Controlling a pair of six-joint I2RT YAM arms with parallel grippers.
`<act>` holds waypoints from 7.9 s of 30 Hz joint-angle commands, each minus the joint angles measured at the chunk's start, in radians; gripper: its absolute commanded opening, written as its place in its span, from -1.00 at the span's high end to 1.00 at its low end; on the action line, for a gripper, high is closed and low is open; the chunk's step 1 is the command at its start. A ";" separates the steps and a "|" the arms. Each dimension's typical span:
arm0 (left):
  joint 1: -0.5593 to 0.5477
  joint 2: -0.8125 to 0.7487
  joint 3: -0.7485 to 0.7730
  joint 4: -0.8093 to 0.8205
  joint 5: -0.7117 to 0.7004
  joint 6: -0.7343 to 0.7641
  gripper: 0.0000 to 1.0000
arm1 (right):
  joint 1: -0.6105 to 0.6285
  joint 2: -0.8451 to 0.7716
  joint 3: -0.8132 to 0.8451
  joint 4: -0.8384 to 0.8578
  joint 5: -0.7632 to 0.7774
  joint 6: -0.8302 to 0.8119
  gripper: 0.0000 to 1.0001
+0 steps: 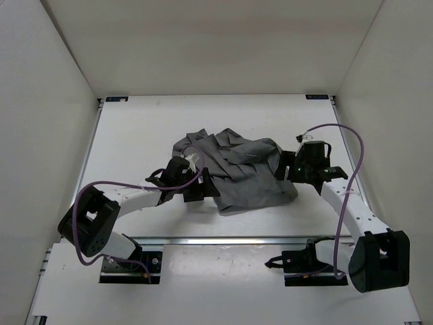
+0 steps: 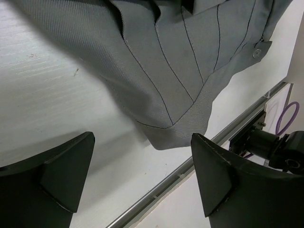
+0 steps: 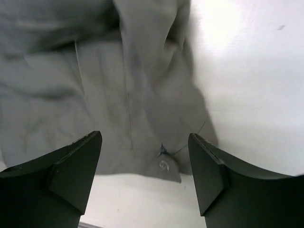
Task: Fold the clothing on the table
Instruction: Flatten the skirt out, then fold the skirt
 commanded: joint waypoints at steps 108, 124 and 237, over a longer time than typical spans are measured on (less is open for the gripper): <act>0.186 -0.544 -0.212 -0.454 -0.261 -0.102 1.00 | 0.403 0.049 0.035 0.038 -0.156 0.079 -0.55; 0.225 -0.590 -0.239 -0.499 -0.217 -0.055 1.00 | 0.475 0.191 -0.105 0.193 -0.230 0.124 -0.32; 0.433 0.092 0.489 -0.597 -0.143 0.407 1.00 | 0.033 0.369 0.246 0.173 -0.410 0.176 1.00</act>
